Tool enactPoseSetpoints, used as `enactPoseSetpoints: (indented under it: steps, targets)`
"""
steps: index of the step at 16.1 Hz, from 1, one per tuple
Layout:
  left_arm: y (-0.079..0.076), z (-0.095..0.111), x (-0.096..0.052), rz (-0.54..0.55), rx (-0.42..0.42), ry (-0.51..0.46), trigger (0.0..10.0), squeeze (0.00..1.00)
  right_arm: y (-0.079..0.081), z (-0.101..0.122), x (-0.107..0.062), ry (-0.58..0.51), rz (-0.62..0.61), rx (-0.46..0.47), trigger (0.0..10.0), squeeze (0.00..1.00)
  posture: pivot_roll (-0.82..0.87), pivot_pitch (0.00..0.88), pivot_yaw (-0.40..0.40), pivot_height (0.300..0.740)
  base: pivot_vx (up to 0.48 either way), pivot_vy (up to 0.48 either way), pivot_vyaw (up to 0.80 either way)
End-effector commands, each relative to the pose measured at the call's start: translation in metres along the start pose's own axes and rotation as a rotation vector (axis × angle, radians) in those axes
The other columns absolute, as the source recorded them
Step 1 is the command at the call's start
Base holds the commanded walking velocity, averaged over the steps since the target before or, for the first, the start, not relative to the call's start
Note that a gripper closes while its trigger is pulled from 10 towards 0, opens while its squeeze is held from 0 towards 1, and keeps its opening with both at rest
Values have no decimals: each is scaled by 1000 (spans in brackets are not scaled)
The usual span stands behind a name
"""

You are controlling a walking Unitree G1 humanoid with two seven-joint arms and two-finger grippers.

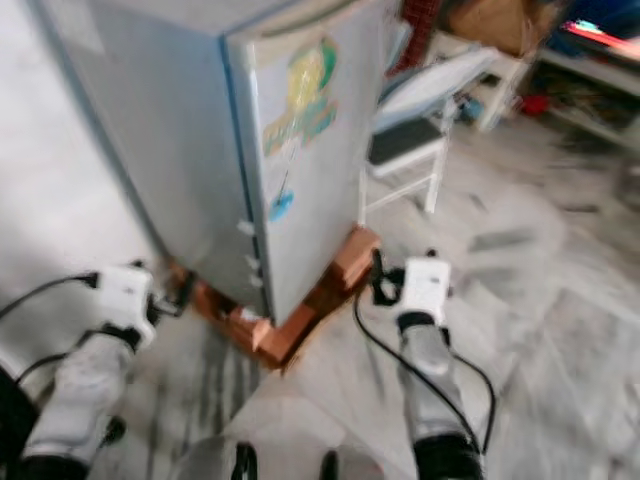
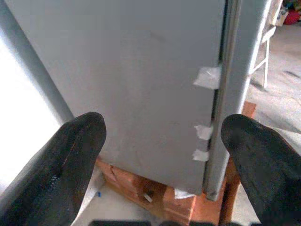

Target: Restocking fridge

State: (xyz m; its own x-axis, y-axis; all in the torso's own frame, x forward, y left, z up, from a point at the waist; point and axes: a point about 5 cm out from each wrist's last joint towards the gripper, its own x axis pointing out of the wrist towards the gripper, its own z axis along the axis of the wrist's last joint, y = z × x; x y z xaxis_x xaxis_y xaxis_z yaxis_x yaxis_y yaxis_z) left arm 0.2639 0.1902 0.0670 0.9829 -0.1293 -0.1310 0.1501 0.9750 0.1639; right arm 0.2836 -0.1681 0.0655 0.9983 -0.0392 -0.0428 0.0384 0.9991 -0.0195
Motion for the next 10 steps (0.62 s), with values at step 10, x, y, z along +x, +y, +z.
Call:
enactPoseSetpoints:
  steps: [10]
  targets:
    - [-9, 4, 9, -42, -14, -26, 10000, 0, -11, 2, 0, 3, -20, -27, 10000, 0, 81, 97, -35, 740, 0, 77, -683]
